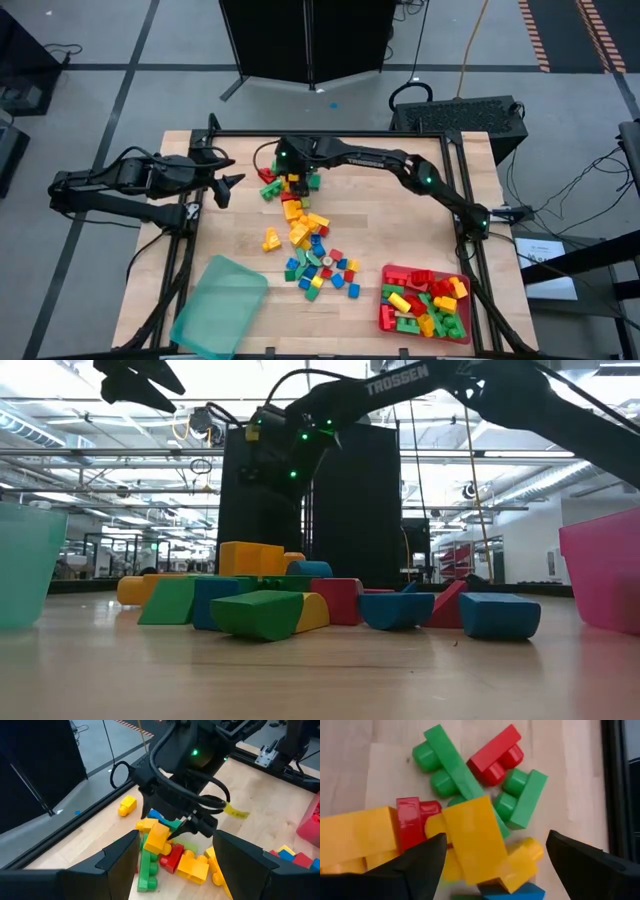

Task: Sort blocks by size
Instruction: Put the 2-stud yellow game piece into the pink bin

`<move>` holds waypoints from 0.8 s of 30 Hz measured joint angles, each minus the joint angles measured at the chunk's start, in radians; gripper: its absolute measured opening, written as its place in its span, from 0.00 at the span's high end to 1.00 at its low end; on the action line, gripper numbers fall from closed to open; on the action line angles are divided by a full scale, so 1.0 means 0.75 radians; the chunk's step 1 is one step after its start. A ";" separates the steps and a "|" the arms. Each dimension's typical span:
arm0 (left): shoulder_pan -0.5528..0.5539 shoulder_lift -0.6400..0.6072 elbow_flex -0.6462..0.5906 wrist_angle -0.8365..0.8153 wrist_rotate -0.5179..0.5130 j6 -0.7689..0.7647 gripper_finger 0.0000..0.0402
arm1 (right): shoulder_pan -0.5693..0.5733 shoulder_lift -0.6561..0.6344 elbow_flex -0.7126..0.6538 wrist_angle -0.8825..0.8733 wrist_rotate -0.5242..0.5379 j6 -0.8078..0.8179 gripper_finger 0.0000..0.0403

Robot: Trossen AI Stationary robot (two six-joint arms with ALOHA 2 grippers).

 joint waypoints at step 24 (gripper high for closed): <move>0.000 0.000 0.000 -0.008 0.001 -0.001 0.36 | 0.003 0.124 0.001 -0.045 0.006 0.391 0.70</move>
